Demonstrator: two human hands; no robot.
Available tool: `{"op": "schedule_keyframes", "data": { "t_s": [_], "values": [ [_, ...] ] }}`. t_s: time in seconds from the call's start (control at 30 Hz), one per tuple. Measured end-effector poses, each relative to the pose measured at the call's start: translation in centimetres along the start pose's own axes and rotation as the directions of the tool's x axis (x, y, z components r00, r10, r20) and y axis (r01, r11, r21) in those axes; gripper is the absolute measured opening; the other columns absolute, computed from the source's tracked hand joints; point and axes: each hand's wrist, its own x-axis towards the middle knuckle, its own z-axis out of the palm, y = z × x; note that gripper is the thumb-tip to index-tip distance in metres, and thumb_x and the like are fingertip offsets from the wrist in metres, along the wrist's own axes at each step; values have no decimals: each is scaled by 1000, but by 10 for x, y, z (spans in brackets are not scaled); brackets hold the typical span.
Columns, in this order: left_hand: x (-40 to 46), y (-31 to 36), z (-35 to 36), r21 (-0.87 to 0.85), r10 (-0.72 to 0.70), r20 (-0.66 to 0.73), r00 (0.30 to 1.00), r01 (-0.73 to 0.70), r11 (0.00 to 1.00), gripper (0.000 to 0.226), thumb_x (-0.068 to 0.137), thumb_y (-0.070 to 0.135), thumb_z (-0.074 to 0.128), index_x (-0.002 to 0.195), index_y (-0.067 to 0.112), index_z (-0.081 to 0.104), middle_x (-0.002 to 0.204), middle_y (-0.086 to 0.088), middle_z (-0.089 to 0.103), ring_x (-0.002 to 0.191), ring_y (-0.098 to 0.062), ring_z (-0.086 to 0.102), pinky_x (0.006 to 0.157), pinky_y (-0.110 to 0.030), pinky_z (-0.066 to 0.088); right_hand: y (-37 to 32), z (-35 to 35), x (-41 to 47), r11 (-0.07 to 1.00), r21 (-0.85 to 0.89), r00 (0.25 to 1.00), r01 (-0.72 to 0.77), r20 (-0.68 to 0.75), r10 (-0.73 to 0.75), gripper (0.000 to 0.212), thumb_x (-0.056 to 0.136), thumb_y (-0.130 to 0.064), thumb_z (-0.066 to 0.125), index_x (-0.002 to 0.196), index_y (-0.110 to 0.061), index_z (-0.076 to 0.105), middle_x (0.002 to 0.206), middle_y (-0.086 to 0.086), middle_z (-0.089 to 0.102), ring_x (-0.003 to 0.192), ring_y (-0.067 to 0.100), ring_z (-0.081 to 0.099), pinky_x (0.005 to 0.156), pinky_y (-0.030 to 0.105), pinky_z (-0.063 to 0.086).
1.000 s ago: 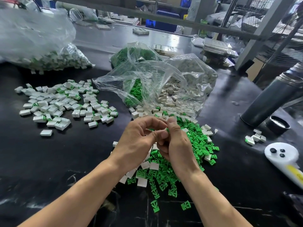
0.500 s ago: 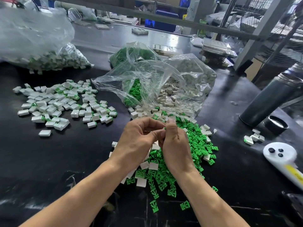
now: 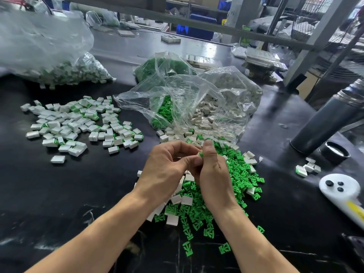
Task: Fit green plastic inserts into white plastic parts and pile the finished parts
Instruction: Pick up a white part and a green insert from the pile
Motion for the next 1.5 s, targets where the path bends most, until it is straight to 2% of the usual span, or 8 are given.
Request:
{"op": "schedule_keyframes", "data": {
  "t_s": [0.1, 0.2, 0.4, 0.77, 0.93, 1.03, 1.17, 1.5],
  "values": [
    [2, 0, -4, 45, 21, -31, 999, -20, 999, 8, 85, 10, 80, 91, 13, 76, 92, 1, 79, 85, -14, 74, 73, -20, 54, 2, -10, 1, 998, -61, 1000, -11, -19, 9, 66, 108, -60, 28, 68, -25, 66, 56, -12, 57, 49, 0, 47, 51, 16, 37],
    [3, -1, -8, 49, 30, -53, 998, -27, 998, 8, 85, 13, 81, 92, 15, 76, 85, 2, 78, 76, -7, 69, 70, -19, 53, 1, -20, 1, 996, -59, 996, 67, -48, -70, 39, 106, -48, 48, 82, -23, 67, 71, -2, 65, 59, 6, 53, 54, 18, 40],
    [2, -2, -11, 74, 40, -70, 997, -35, 997, 9, 87, 11, 79, 93, 15, 75, 81, 4, 76, 71, -5, 68, 69, -20, 57, -1, -25, 1, 983, -137, 992, 124, 4, -125, 3, 98, -28, 71, 96, -27, 73, 87, -8, 73, 80, 8, 68, 71, 26, 55],
    [2, -6, -12, 357, 116, -2, 993, -108, 928, 16, 86, 26, 81, 100, 29, 74, 86, 10, 74, 79, -9, 71, 76, -34, 62, 1, -25, 0, 974, -227, 997, 20, -68, -36, 11, 99, -30, 69, 90, -24, 70, 81, -7, 72, 72, 8, 65, 67, 31, 56],
    [5, -6, -26, 626, 174, 8, 985, -140, 767, 14, 88, 30, 78, 99, 35, 71, 91, 22, 64, 81, 3, 64, 76, -15, 55, 4, -29, 3, 965, -263, 992, -6, -126, -28, 13, 98, -33, 69, 87, -27, 71, 79, -10, 71, 69, 5, 63, 60, 18, 50],
    [12, -8, -45, 750, 125, -76, 989, -26, 661, 16, 91, 32, 74, 106, 29, 70, 100, 20, 58, 88, -1, 60, 89, -27, 56, 7, -37, 7, 933, -358, 982, -47, -186, -21, 14, 97, -36, 70, 85, -28, 71, 74, -13, 70, 69, 3, 63, 60, 16, 47],
    [21, -10, -65, 856, 114, -202, 973, 119, 504, 19, 94, 32, 72, 111, 24, 73, 110, 3, 65, 102, -19, 63, 97, -43, 53, 9, -43, 10, 856, -508, 977, -98, -213, -15, 16, 97, -39, 68, 87, -27, 71, 73, -12, 68, 72, 8, 63, 67, 32, 51],
    [30, -12, -85, 905, 225, -352, 908, 268, 331, 15, 90, 22, 76, 103, 16, 77, 109, -9, 69, 102, -32, 63, 92, -44, 48, 0, -55, 12, 702, -689, 981, -179, -180, 73, 8, 96, -39, 70, 95, -34, 76, 83, -22, 64, 84, 9, 62, 78, 29, 46]
  ]
}}
